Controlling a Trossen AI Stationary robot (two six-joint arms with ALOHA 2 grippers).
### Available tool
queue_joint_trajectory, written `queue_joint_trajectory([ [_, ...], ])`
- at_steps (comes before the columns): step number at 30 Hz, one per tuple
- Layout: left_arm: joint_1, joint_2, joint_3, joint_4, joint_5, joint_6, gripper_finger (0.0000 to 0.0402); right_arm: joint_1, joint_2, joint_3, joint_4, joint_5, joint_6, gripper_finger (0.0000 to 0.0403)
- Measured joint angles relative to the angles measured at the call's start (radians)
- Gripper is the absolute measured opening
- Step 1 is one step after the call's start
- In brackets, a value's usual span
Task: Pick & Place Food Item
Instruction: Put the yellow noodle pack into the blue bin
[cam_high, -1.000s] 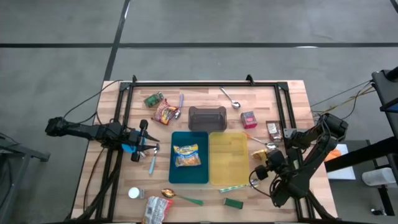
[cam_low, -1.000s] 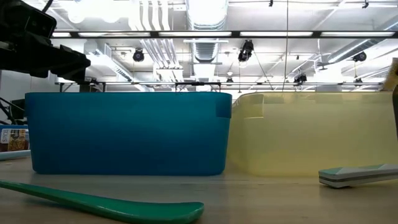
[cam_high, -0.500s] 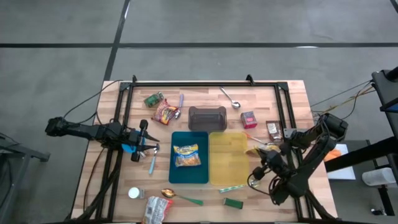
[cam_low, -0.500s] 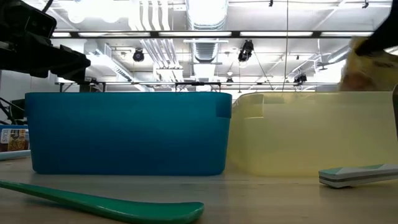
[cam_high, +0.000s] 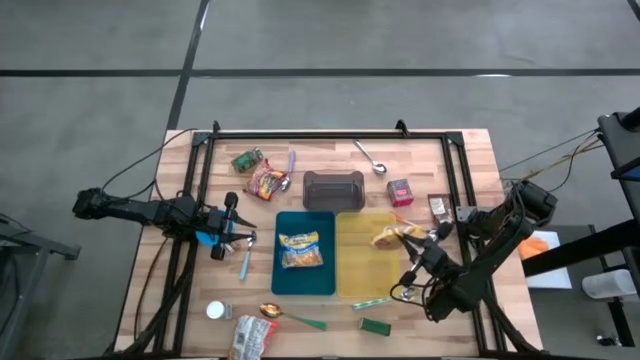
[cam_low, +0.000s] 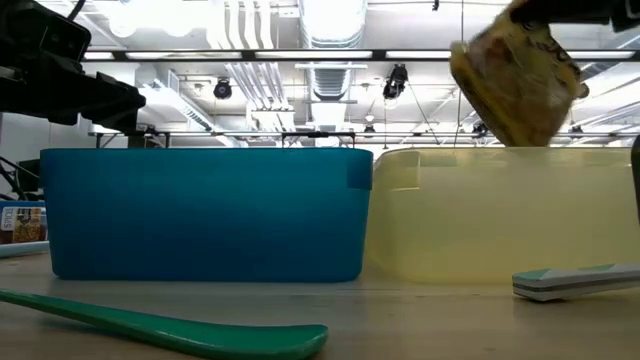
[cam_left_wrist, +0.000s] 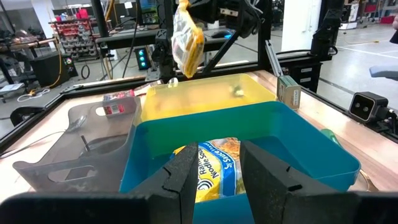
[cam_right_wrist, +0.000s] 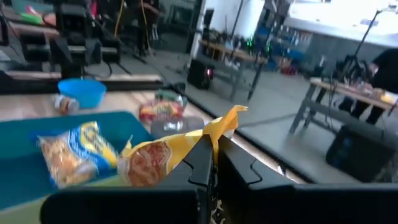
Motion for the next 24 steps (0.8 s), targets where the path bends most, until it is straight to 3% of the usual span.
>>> queue_joint_trajectory([
  [8,0.000,0.000,0.000,0.000,0.000,0.000,0.0120,-0.052,0.000,0.063,0.003,0.052,-0.037,0.0010],
  [18,0.000,0.000,0.000,0.000,0.000,0.002,0.0120,-0.173,0.000,0.164,0.065,0.046,-0.287,0.0010],
  [21,0.000,0.000,0.000,0.000,0.000,0.002,0.0120,-0.237,0.000,0.187,0.067,-0.024,-0.323,0.0010],
  [24,0.000,0.000,0.000,0.000,0.000,0.002,0.0120,-0.308,0.000,0.210,0.074,-0.161,-0.382,0.0010],
])
